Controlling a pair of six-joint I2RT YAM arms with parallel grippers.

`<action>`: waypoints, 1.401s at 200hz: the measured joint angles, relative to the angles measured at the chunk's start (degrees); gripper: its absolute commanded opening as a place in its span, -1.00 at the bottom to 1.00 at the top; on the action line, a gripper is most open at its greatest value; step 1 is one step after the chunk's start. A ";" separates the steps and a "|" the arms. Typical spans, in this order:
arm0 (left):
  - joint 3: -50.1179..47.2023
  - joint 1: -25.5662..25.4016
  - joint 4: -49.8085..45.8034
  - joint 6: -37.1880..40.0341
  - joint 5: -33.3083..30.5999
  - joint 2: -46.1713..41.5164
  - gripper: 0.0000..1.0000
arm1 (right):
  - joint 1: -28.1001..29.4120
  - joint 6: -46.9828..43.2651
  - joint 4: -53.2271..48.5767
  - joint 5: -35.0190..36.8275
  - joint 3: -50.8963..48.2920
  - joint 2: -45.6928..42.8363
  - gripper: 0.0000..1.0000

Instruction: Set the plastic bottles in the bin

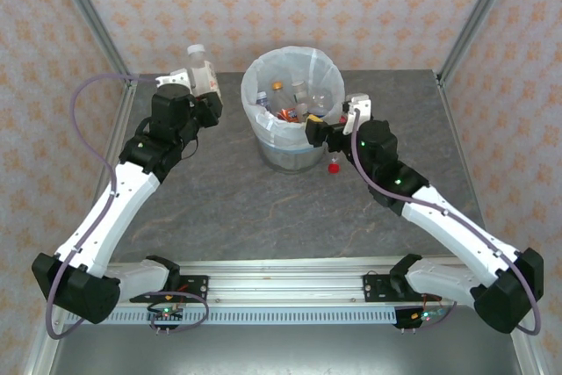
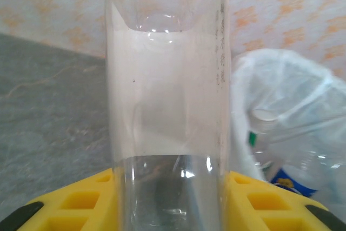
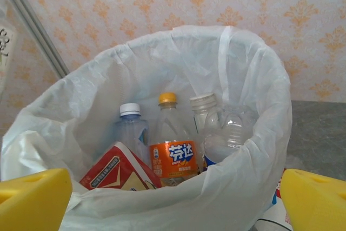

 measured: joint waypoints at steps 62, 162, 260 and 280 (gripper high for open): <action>10.01 -6.75 2.58 10.01 5.95 2.67 -1.00 | 0.00 -1.07 2.12 0.85 -2.38 -5.81 0.98; 28.96 -13.16 1.31 37.70 11.17 23.15 -1.00 | 0.00 -1.03 2.51 4.11 -4.20 -9.51 0.98; 37.51 -9.73 -1.57 59.63 14.03 35.56 -0.91 | 0.00 -0.17 1.51 7.89 -5.86 -14.10 0.98; 38.16 -7.93 1.64 59.67 16.81 39.30 -0.47 | 0.00 0.02 1.38 8.02 -5.86 -14.10 0.98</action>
